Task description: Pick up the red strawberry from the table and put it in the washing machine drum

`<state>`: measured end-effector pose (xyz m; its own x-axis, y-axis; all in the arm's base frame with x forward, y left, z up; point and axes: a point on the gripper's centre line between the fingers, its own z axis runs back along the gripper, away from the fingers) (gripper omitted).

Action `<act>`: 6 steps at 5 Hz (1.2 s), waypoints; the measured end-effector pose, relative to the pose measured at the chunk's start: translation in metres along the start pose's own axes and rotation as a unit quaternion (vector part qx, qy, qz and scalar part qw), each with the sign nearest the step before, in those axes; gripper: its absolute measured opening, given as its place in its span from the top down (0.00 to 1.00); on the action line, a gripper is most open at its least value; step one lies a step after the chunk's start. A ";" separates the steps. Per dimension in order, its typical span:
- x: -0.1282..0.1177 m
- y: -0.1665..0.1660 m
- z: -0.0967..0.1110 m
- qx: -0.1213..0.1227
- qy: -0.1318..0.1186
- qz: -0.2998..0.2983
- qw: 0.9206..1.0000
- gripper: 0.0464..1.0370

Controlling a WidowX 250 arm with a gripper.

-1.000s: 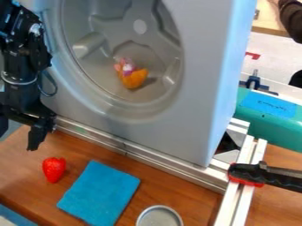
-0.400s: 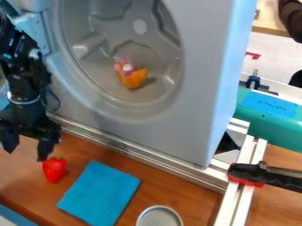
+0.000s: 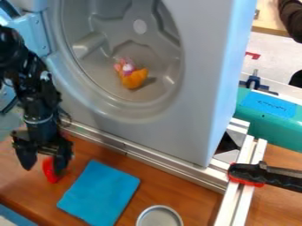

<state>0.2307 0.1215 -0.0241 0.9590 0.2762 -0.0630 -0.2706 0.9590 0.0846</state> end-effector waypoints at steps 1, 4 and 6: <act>0.006 0.001 -0.019 0.003 0.030 0.000 1.000 0.03; 0.023 0.016 -0.032 0.043 0.054 0.018 0.997 0.03; 0.032 0.022 -0.047 0.018 0.069 0.022 0.997 0.08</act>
<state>0.2518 0.1543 -0.0711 0.9249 0.3264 -0.1951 -0.3064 0.9435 0.1260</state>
